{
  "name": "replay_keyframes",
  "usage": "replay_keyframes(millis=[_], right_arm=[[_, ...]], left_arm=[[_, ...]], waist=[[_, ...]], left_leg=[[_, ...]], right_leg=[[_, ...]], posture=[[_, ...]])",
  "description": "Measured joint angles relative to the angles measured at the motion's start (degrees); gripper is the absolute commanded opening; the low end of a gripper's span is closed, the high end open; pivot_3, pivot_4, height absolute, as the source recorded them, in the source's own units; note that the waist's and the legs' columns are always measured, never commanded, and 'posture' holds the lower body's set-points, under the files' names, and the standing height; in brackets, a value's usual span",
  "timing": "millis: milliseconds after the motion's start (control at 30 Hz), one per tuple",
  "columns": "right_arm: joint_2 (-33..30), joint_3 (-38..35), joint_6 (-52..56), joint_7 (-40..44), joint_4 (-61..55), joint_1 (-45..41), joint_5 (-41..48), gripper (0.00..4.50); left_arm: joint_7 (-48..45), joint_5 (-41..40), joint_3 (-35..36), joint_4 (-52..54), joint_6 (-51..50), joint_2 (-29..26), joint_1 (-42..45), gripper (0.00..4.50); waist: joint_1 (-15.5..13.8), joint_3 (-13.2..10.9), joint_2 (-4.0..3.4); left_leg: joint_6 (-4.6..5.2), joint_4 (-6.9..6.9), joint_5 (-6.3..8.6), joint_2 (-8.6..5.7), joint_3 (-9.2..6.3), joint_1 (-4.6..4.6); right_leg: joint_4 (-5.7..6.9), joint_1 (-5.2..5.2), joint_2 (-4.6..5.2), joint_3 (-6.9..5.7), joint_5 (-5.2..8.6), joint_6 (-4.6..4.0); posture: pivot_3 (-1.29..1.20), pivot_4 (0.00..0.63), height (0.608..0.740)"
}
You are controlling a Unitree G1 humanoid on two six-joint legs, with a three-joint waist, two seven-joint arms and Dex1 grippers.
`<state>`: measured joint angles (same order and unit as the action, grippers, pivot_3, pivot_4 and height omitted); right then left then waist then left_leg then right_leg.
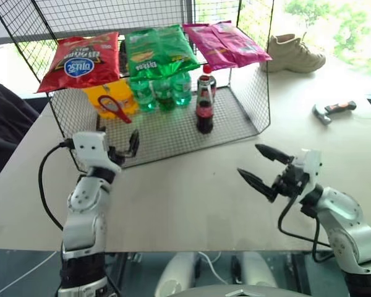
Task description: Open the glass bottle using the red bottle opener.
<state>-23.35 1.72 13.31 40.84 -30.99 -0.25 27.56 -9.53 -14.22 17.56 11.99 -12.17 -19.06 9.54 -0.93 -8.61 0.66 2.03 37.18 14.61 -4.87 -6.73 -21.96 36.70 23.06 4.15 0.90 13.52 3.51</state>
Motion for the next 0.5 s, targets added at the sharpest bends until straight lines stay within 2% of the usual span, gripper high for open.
replay_keyframes(millis=[233, 500], right_arm=[[1.39, 5.23, -0.06, -5.59, -3.43, -2.76, -7.29, 4.20], [3.04, 8.21, 1.12, -9.42, -4.85, -2.77, -9.70, 4.20]], left_arm=[[2.46, 0.71, 0.43, -1.76, -1.92, -0.78, 4.65, 4.50], [1.71, 1.13, 0.40, -6.84, -1.73, -2.91, 8.50, 4.50]], waist=[[0.12, 0.01, 0.02], [0.11, 0.01, 0.03]], left_leg=[[-0.01, 0.00, -0.01, 0.00, 0.05, 0.04], [-0.02, 0.00, -0.02, -0.01, 0.07, 0.02]], right_leg=[[0.06, 0.02, -0.07, -0.06, 0.00, 0.00], [0.08, 0.06, -0.08, -0.06, 0.00, 0.00]], posture=[[0.00, 0.150, 0.740], [0.00, 0.150, 0.740]])
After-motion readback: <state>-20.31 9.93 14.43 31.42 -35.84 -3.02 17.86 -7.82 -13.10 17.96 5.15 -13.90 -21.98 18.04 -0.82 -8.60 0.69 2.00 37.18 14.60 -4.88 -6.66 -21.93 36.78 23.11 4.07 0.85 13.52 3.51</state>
